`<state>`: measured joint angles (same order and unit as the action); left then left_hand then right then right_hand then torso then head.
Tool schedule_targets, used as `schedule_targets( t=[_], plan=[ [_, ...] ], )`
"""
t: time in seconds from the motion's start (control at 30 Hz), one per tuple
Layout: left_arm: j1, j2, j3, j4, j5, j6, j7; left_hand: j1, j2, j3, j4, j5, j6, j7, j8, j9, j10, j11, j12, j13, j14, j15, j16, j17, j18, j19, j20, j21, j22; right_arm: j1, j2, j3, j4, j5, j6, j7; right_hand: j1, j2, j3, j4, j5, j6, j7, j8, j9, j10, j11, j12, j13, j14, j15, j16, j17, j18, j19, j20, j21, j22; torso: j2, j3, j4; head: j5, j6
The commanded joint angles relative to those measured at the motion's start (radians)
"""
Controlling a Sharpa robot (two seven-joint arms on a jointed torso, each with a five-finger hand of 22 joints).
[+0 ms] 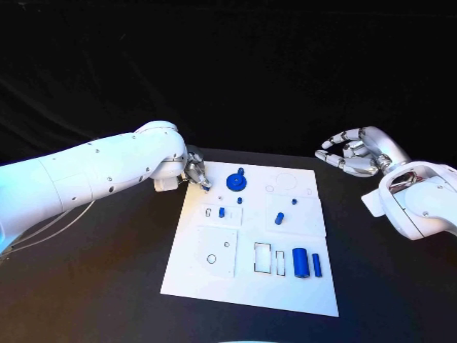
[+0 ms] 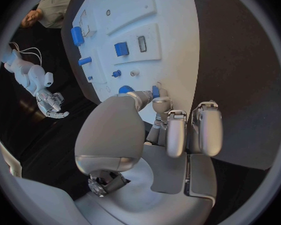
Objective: Assemble the parts on the task board
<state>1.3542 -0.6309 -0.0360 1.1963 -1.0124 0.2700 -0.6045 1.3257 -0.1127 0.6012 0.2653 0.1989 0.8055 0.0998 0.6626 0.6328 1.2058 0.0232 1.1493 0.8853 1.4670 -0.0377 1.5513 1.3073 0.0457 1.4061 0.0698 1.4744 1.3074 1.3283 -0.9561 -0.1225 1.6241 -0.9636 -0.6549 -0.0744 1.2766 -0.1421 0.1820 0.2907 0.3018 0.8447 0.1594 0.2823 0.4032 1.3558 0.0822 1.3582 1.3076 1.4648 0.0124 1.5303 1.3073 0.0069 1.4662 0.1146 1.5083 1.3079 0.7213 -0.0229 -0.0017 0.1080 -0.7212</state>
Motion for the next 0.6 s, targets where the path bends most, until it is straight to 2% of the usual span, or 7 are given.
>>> schedule_targets(
  t=[0.03,0.2,0.3,0.4,0.5,0.53,0.6],
  plan=[
    [0.0,-0.011,0.0,0.016,0.11,-0.049,0.014,-0.014,-0.015,0.146,-0.13,0.001,-0.007,-0.001,0.024,0.046,-0.003,-0.001,0.0,0.001,0.091,0.001,-0.002,0.227,0.007,-0.002,-0.002,-0.004,0.046,-0.001,0.001,0.0,0.0,-0.012,0.009,0.002,0.003,0.006,-0.005,-0.002,0.005,0.004,-0.001,0.004,0.001,0.001,-0.006,-0.002,0.014,0.08,-0.009,-0.005,0.151,0.013,0.057,-0.004,-0.005,0.212,-0.002,0.001,0.0006,0.001,0.0],
    [0.0,-0.046,0.0,0.061,0.147,-0.067,0.008,-0.026,-0.02,0.163,-0.137,0.001,-0.007,-0.001,0.034,0.05,-0.001,-0.002,0.002,0.002,0.091,0.001,-0.003,0.226,0.007,-0.001,-0.002,-0.004,0.048,-0.002,-0.001,0.0,0.001,-0.012,0.009,0.002,0.003,0.006,-0.005,-0.002,0.005,0.004,-0.001,0.004,0.001,0.001,-0.006,-0.002,0.014,0.08,-0.009,-0.005,0.151,0.013,0.057,-0.004,-0.005,0.212,0.0,0.001,0.0018,0.0,0.0],
    [0.0,-0.081,0.0,0.111,0.158,-0.084,0.006,-0.031,-0.021,0.167,-0.138,0.001,-0.007,-0.002,0.037,0.051,0.0,-0.002,0.003,0.001,0.091,0.0,-0.002,0.226,0.007,-0.002,-0.002,-0.004,0.047,-0.002,-0.004,0.0,0.001,-0.012,0.009,0.001,0.003,0.006,-0.005,-0.002,0.005,0.004,-0.001,0.004,0.001,0.001,-0.006,-0.002,0.014,0.08,-0.009,-0.005,0.151,0.013,0.057,-0.004,-0.005,0.212,0.0,0.0016,0.0014,0.003,0.001],
    [0.0,-0.104,-0.001,0.149,0.151,-0.1,0.007,-0.034,-0.023,0.172,-0.139,0.001,-0.007,-0.002,0.04,0.052,0.002,-0.003,0.005,0.003,0.091,0.0,-0.002,0.227,0.007,0.0,-0.002,-0.003,0.05,-0.002,-0.005,0.0,0.001,-0.012,0.01,0.0,0.003,0.006,-0.005,-0.002,0.008,0.004,-0.001,0.004,0.001,0.001,-0.006,-0.002,0.015,0.08,-0.009,-0.005,0.151,0.013,0.058,-0.004,-0.005,0.212,0.0,0.0006,0.0018,0.003,0.0],
    [-0.005,-0.127,-0.001,0.189,0.128,-0.125,0.012,-0.041,-0.027,0.186,-0.145,0.003,-0.007,-0.004,0.048,0.054,0.001,-0.004,0.003,0.001,0.091,-0.001,-0.003,0.226,0.007,0.0,-0.003,-0.003,0.05,-0.002,-0.005,0.0,0.002,-0.012,0.011,0.0,0.003,0.006,-0.005,-0.002,0.008,0.004,-0.001,0.004,0.001,0.001,-0.006,-0.002,0.015,0.08,-0.009,-0.005,0.151,0.013,0.058,-0.004,-0.005,0.212,0.001,0.0,0.0025,0.004,-0.001],
    [-0.008,-0.136,-0.001,0.204,0.115,-0.135,0.014,-0.048,-0.032,0.207,-0.152,0.004,-0.009,-0.005,0.056,0.056,-0.011,-0.005,-0.012,-0.023,0.091,-0.002,-0.003,0.225,0.007,0.0,-0.004,-0.002,0.051,-0.002,-0.006,0.0,0.002,-0.012,0.011,0.0,0.003,0.006,-0.005,-0.002,0.008,0.004,-0.001,0.004,0.001,0.001,-0.006,-0.002,0.015,0.08,-0.009,-0.005,0.151,0.013,0.058,-0.004,-0.005,0.212,0.001,0.0,0.0028,0.004,-0.001],
    [-0.014,-0.148,-0.002,0.228,0.089,-0.148,0.018,-0.058,-0.039,0.225,-0.159,0.004,-0.01,-0.005,0.065,0.058,-0.01,-0.006,-0.014,-0.027,0.092,-0.003,-0.002,0.227,0.007,0.001,-0.005,-0.002,0.052,-0.002,-0.006,-0.001,0.003,-0.012,0.012,0.0,0.003,0.006,-0.005,-0.002,0.008,0.004,-0.001,0.004,0.001,0.001,-0.006,-0.002,0.015,0.08,-0.009,-0.005,0.151,0.013,0.058,-0.004,-0.005,0.212,0.0,0.0005,0.0033,0.006,-0.003]
  ],
)
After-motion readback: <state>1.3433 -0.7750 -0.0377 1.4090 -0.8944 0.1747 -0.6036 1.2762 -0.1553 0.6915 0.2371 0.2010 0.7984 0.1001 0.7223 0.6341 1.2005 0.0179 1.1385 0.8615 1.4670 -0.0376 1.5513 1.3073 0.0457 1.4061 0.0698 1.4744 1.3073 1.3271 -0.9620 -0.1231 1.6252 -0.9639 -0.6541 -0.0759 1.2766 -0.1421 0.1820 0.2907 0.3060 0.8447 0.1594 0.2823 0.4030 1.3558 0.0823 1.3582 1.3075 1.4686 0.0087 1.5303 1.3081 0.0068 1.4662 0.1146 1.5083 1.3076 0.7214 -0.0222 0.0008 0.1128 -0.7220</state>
